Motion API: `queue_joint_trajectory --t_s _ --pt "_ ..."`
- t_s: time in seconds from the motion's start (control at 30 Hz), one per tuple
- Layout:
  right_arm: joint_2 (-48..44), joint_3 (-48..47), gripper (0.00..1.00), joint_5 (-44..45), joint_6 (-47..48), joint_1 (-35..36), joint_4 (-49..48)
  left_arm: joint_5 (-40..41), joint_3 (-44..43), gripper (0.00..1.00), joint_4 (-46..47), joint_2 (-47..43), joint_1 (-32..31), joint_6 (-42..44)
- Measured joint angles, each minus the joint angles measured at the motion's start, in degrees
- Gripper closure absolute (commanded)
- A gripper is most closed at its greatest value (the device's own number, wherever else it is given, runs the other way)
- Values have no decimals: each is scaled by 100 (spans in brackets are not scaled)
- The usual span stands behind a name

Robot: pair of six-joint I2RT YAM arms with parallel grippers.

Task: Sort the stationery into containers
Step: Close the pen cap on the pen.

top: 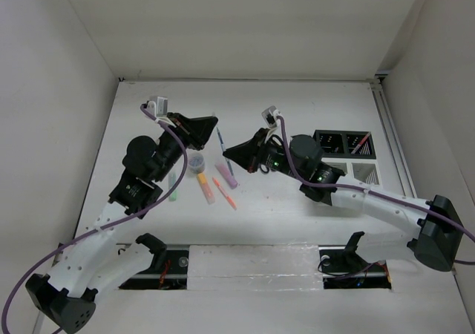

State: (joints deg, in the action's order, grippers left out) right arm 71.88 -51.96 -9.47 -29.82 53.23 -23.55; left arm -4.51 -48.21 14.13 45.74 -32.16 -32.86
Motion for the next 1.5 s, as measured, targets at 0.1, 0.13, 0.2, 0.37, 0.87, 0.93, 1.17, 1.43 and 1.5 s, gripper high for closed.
queue_joint_trajectory --t_s 0.1,0.13,0.2,0.37,0.87,0.93,1.17,1.43,1.5 --pt "-13 0 100 0 -2 0 0 -2 42 100 20 2 0 2" --pt "-15 0 100 0 -2 0 2 0 55 100 24 2 0 0" --pt "-20 -2 100 2 -2 0 0 -7 61 100 24 7 0 2" --pt "-17 -9 100 4 -2 -28 0 -66 61 100 57 11 0 2" --pt "-15 -234 100 7 -105 -79 87 -157 177 100 323 11 -55 7" --pt "-9 -286 100 -2 -153 -105 105 -155 179 100 367 11 -87 7" --pt "83 -426 100 15 -514 -146 85 -164 262 100 651 9 -90 50" --pt "48 -426 100 -129 -1228 -304 -59 -247 289 100 883 -7 -87 138" --pt "26 -431 100 -304 -1412 -398 -61 -302 289 100 938 -7 -85 162"
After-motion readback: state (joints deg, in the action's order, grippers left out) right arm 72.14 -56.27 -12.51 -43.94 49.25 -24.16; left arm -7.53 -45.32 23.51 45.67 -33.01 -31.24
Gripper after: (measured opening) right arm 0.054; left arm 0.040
